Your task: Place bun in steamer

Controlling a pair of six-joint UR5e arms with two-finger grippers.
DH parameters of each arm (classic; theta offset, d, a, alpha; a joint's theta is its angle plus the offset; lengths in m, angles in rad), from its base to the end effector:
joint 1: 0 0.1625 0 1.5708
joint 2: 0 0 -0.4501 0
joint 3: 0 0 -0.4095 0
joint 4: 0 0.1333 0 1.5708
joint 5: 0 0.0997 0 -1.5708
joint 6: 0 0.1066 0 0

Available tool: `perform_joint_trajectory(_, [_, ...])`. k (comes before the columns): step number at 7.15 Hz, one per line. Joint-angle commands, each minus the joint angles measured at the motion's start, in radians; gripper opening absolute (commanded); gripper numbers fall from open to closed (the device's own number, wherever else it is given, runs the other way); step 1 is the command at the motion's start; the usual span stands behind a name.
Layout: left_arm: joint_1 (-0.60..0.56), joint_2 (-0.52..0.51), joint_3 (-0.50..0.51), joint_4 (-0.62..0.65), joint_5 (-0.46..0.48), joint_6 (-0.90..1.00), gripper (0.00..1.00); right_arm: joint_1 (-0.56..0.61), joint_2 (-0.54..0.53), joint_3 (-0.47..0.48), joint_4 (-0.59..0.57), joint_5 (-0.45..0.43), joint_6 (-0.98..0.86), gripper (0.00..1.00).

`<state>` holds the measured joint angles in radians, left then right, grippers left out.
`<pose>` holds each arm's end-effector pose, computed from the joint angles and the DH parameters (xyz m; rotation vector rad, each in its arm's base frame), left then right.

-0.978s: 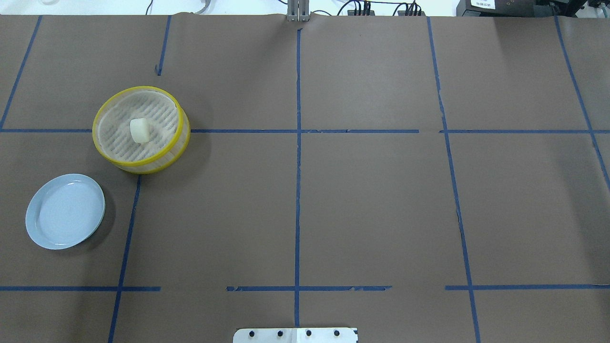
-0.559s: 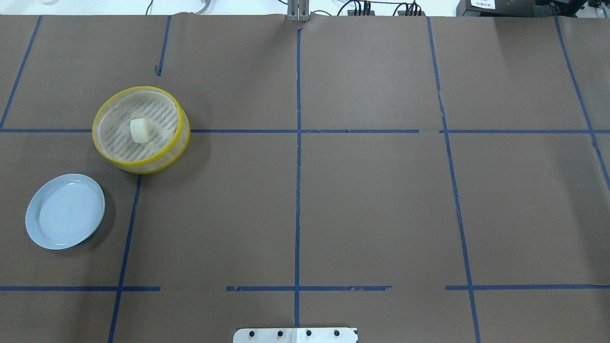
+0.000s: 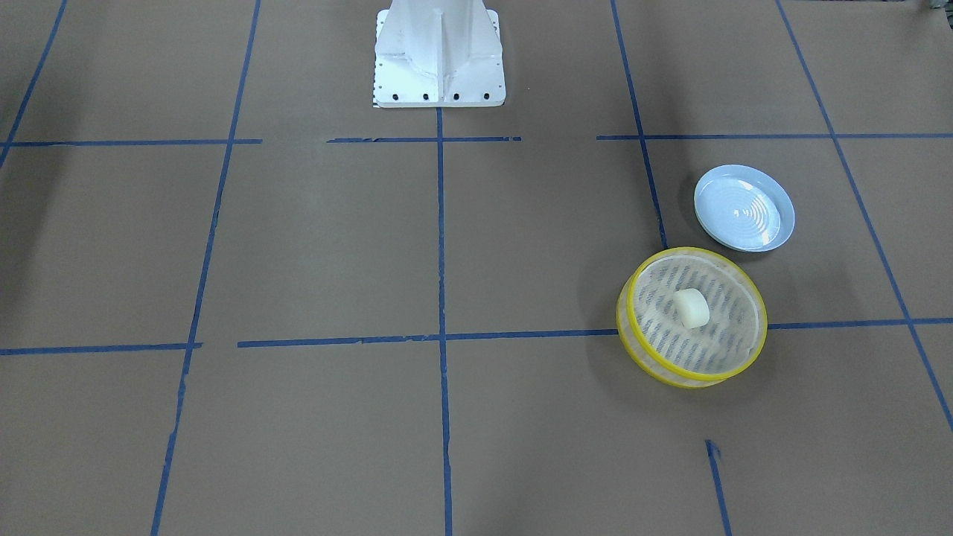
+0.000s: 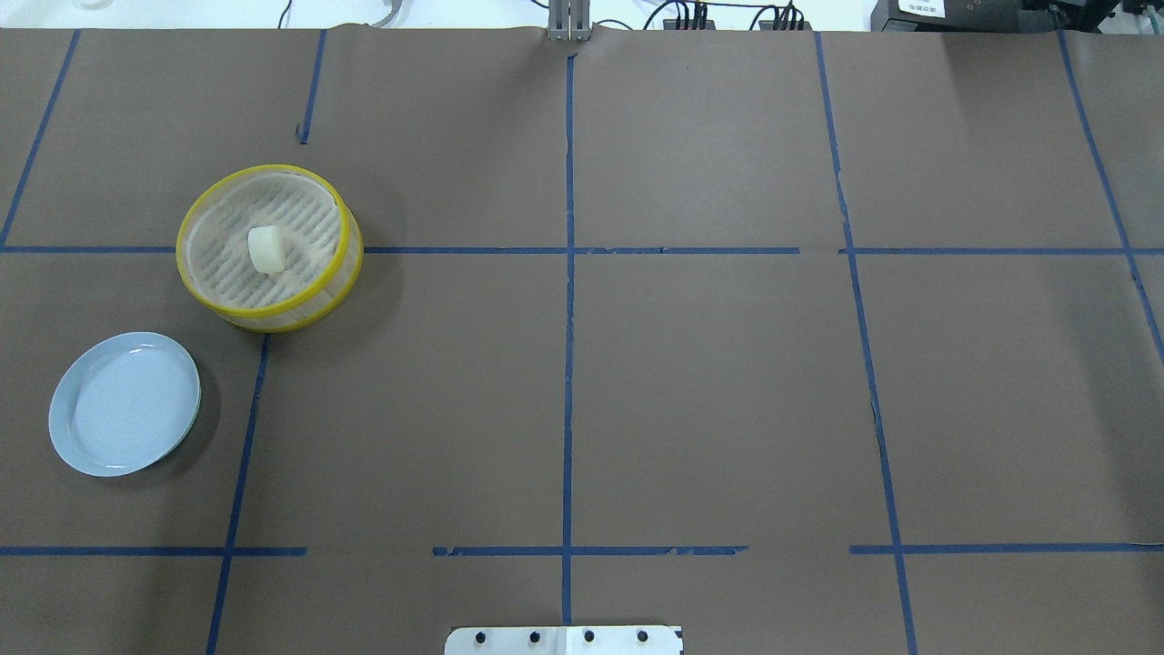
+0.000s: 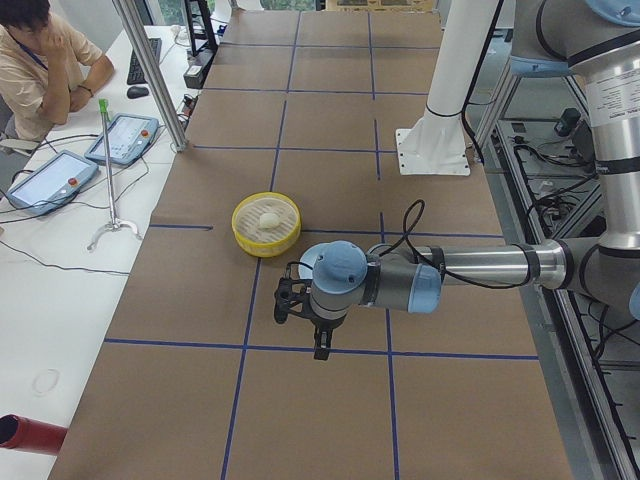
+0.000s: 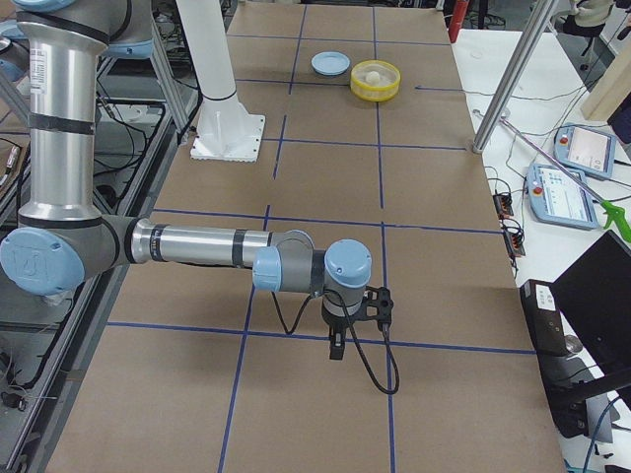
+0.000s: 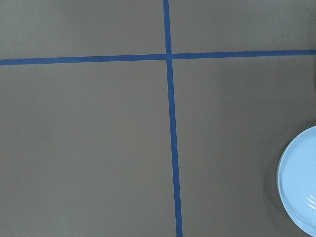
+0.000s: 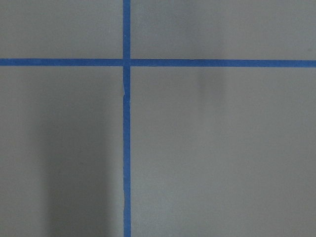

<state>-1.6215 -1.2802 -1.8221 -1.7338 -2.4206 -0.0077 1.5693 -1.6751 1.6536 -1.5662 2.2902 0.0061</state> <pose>-0.0728 -0.3846 0.6673 0.1344 0.8459 -0.0022 0.0624 -0.4610 0.7008 -0.0189 -0.7193 0.0105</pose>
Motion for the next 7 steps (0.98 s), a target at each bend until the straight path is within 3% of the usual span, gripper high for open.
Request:
perform_joint_trajectory(1, [0.0, 0.002, 0.023, 0.002, 0.001, -0.002, 1.0, 0.0, 0.0, 0.0, 0.0, 0.0, 0.0, 1.0])
perform_joint_trajectory(5, [-0.003, 0.015, 0.01, 0.031, 0.001, -0.002, 1.0, 0.0, 0.0, 0.0, 0.0, 0.0, 0.0, 1.0])
perform_joint_trajectory(7, [-0.005, 0.001, -0.04, 0.154, 0.008, -0.002, 1.0, 0.0, 0.0, 0.0, 0.0, 0.0, 0.0, 1.0])
